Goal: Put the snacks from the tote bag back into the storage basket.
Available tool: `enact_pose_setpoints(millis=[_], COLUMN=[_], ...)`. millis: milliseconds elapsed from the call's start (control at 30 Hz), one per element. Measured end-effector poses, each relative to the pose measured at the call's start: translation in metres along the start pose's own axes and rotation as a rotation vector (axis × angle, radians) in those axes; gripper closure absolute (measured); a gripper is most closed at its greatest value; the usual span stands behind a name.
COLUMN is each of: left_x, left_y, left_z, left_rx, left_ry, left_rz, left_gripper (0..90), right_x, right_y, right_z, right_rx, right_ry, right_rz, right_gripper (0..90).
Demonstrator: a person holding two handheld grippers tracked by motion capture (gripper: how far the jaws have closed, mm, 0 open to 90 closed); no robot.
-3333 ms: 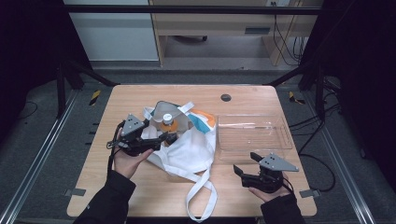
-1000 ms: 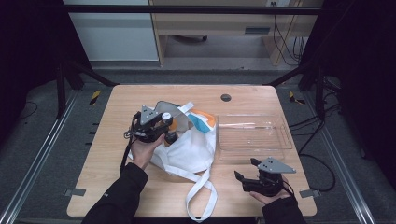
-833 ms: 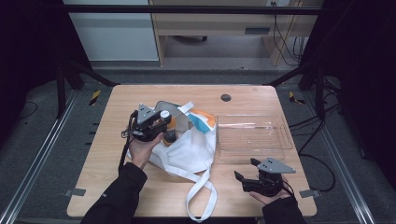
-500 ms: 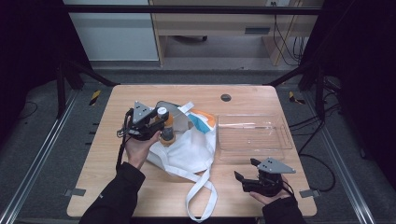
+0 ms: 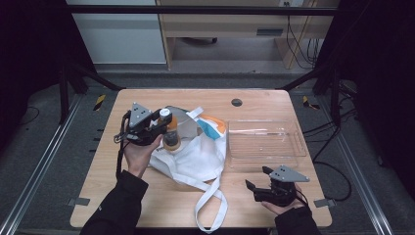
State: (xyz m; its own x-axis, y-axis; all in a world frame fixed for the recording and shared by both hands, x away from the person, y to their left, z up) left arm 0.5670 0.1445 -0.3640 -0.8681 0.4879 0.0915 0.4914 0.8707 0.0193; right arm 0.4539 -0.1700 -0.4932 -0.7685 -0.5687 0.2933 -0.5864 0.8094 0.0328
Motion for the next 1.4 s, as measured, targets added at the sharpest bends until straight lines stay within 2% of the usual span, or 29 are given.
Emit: enact_pose_setpoints(millis=[400,900,1400], left_x=[0.010,0.022,0.015], left_y=[-0.012,-0.040,-0.069], left_z=[-0.014,-0.034,-0.053], left_rx=[-0.008,-0.009,-0.025], left_ry=[-0.011,-0.053,-0.082], left_rz=[0.019,0.072,0.115], left_gripper=[58.5,58.6,58.6], right_x=[0.000,0.000,0.000], right_y=[0.000,-0.001,-0.001], right_z=[0.000,0.001,0.002], right_rx=[-0.002,0.003,-0.002], right_ry=[-0.001,0.005,0.010], right_rz=[-0.002,0.006,0.011], right_gripper=[21.1,20.2,17.6])
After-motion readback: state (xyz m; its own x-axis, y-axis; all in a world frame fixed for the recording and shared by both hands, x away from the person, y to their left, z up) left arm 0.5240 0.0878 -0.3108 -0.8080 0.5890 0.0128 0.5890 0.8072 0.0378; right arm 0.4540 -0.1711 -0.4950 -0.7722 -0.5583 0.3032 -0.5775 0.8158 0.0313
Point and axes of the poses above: each handheld gripper's, and its own axes: x roughly backward along the jaws, z roughly out of its underside, y roughly to its left, the point moved 8 cm from there along -x, roughly forward along the jaws, and after that the axes turned 12 degrees about -y, right-handed, at the moved point
